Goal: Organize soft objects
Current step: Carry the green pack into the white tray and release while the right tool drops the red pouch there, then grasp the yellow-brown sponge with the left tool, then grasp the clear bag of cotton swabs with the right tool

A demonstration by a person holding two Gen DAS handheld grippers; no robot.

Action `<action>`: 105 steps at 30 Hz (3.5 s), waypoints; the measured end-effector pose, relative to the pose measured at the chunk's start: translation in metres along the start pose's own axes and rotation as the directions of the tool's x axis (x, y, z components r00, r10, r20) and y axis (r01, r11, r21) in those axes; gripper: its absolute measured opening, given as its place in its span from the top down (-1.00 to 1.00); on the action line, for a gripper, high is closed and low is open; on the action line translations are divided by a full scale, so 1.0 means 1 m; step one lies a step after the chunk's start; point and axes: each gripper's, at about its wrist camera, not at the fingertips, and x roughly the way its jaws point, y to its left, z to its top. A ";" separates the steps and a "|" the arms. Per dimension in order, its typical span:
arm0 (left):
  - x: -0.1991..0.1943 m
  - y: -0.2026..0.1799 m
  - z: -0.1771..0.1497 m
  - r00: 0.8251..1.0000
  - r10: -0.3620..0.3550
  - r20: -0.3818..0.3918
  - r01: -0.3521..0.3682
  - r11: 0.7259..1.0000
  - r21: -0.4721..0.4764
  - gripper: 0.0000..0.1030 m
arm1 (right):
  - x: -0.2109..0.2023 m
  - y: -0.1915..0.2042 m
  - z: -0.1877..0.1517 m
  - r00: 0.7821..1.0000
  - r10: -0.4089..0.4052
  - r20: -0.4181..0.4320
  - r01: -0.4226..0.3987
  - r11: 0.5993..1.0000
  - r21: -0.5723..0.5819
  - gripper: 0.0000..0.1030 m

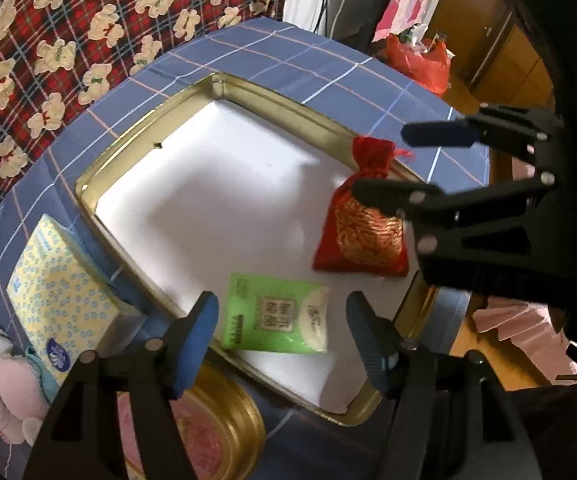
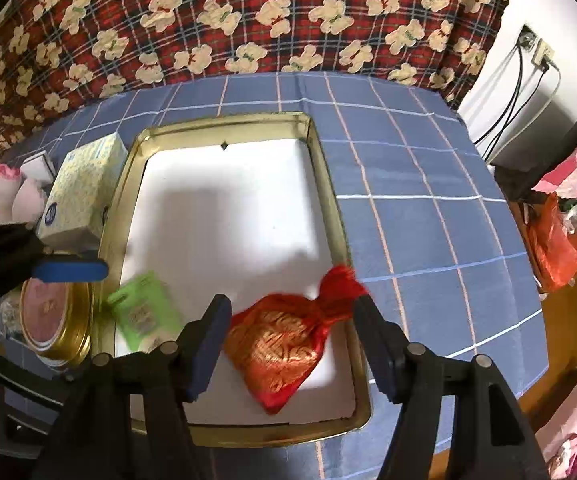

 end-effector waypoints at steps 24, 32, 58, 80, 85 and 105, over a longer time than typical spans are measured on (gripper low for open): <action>-0.097 0.138 -0.123 0.934 0.357 0.020 -0.295 0.801 -0.521 -0.30 | -0.022 0.087 0.044 0.973 0.161 0.168 -0.122 0.968 -0.219 -0.28; -0.104 0.158 -0.177 0.914 0.401 -0.055 -0.343 0.696 -0.631 -0.30 | -0.022 0.138 0.047 0.955 0.258 0.144 -0.195 0.918 -0.346 -0.28; -0.051 0.176 -0.177 0.945 0.301 -0.128 -0.315 0.726 -0.611 -0.40 | -0.023 0.190 0.025 0.941 0.336 0.051 -0.261 0.810 -0.525 -0.28; -0.111 0.179 -0.244 0.934 0.345 -0.090 -0.282 0.563 -0.777 0.18 | -0.020 0.266 0.005 0.913 0.404 -0.057 -0.313 0.604 -0.733 -0.28; -0.113 0.172 -0.264 0.929 0.352 -0.115 -0.294 0.514 -0.806 0.18 | -0.016 0.295 -0.016 0.907 0.402 -0.125 -0.322 0.473 -0.820 -0.28; -0.125 0.156 -0.291 0.915 0.378 -0.142 -0.312 0.439 -0.843 0.18 | 0.015 0.348 -0.043 0.938 0.296 -0.178 -0.263 0.279 -0.924 0.02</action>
